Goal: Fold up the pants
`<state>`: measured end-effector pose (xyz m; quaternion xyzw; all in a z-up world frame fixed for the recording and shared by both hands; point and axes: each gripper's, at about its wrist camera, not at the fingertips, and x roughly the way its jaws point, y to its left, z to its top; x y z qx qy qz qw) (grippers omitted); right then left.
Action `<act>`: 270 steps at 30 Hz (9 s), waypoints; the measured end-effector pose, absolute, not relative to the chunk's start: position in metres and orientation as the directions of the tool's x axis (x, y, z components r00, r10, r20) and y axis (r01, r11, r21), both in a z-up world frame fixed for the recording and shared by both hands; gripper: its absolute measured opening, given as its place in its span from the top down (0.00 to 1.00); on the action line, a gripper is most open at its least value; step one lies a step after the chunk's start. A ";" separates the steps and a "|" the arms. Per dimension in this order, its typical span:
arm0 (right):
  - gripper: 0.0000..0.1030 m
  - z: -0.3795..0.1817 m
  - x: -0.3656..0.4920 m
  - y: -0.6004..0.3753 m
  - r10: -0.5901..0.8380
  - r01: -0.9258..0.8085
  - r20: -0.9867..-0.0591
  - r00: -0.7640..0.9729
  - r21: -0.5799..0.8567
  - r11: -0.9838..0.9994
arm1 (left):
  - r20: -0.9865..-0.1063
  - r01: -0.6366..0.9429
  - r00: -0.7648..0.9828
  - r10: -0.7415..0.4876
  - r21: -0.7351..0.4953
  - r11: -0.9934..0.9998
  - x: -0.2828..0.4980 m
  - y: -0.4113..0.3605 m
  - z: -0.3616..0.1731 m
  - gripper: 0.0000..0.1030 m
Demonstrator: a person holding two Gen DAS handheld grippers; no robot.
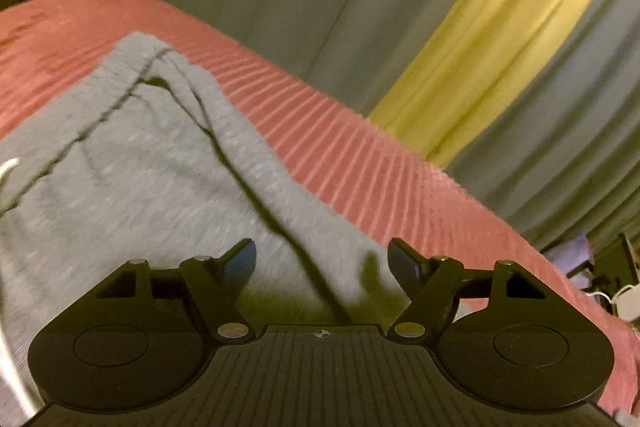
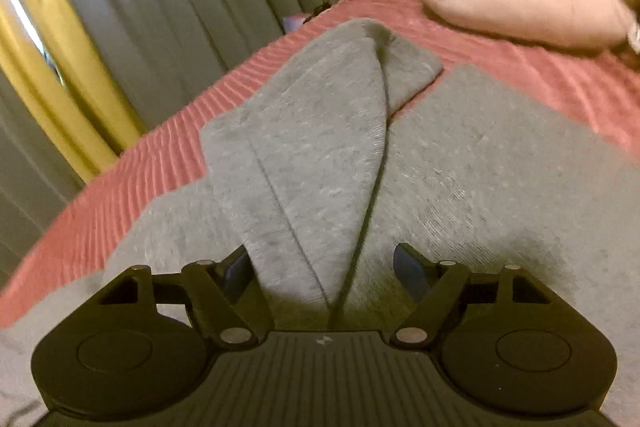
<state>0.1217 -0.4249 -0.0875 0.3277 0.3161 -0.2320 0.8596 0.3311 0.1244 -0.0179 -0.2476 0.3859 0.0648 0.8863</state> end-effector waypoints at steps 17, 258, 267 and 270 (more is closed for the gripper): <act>0.92 -0.035 0.062 -0.469 -0.141 0.523 -0.537 0.832 0.672 0.525 | -0.512 -0.146 0.848 -0.139 -0.478 0.866 0.221 0.135 0.048 0.92; 0.86 -0.115 -0.079 -0.549 -0.119 0.529 -0.543 0.831 0.705 0.473 | -0.671 -0.672 0.634 0.384 -0.232 0.703 0.018 0.161 0.009 0.08; 0.87 0.010 -0.017 -0.440 -0.071 0.272 -0.395 0.916 0.482 0.833 | -0.641 -0.645 0.670 0.374 -0.253 0.721 0.016 0.158 0.012 0.08; 0.87 0.044 0.013 -0.339 0.116 0.020 -0.327 0.938 0.384 0.923 | -0.631 -0.639 0.684 0.367 -0.275 0.718 0.012 0.160 0.015 0.08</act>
